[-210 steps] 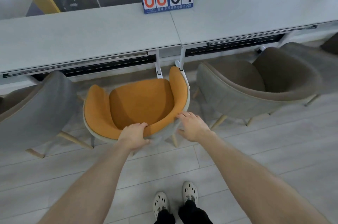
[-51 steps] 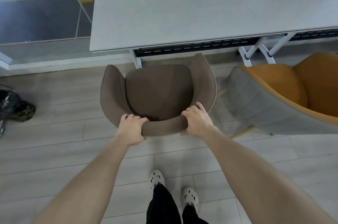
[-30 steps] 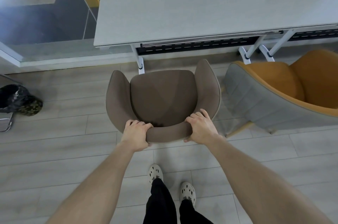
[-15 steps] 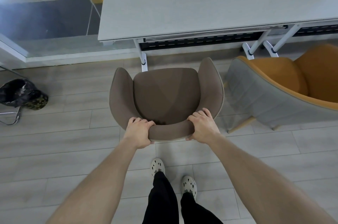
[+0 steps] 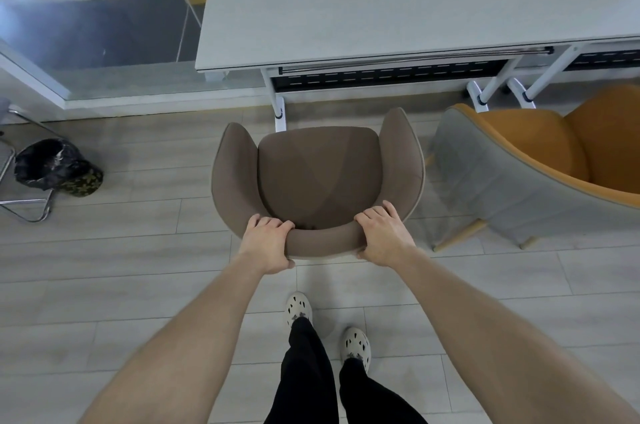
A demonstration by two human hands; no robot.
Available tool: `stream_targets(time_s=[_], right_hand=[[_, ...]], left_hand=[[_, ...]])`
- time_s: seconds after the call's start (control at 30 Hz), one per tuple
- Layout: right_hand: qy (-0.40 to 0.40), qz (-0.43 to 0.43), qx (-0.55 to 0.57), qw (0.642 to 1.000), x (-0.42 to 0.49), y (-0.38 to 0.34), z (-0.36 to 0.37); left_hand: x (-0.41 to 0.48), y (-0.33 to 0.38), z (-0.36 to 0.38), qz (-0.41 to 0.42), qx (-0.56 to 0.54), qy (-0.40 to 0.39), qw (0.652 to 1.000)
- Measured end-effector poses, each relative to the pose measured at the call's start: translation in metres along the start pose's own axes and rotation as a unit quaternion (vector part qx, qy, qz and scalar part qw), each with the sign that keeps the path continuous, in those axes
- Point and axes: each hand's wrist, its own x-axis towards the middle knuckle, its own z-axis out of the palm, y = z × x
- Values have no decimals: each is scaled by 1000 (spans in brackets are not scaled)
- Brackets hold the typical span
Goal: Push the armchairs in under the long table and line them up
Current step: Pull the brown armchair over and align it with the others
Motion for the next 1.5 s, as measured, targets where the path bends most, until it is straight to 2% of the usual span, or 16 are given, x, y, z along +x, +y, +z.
stream_targets(time_s=[0.3, 0.53, 0.73, 0.93, 1.17, 1.4, 1.5], right_hand=[[-5, 12, 75, 997, -36, 20, -37], [13, 103, 107, 989, -58, 58, -60], [-4, 165, 117, 979, -92, 121, -55], [-13, 171, 78, 982, -99, 216, -59], [16, 127, 25, 991, -70, 322, -75], [-24, 119, 9, 993, -40, 374, -62], [-50, 131, 59, 988, -34, 386, -52]], left_hand=[[-10, 34, -43, -31, -39, -68, 996], [21, 73, -82, 9, -108, -98, 989], [48, 137, -80, 12, -70, -123, 990], [83, 198, -71, -39, -89, -103, 990], [135, 246, -72, -108, -124, -66, 984], [169, 275, -67, -175, -106, -49, 978], [183, 283, -69, -184, -118, -47, 975]])
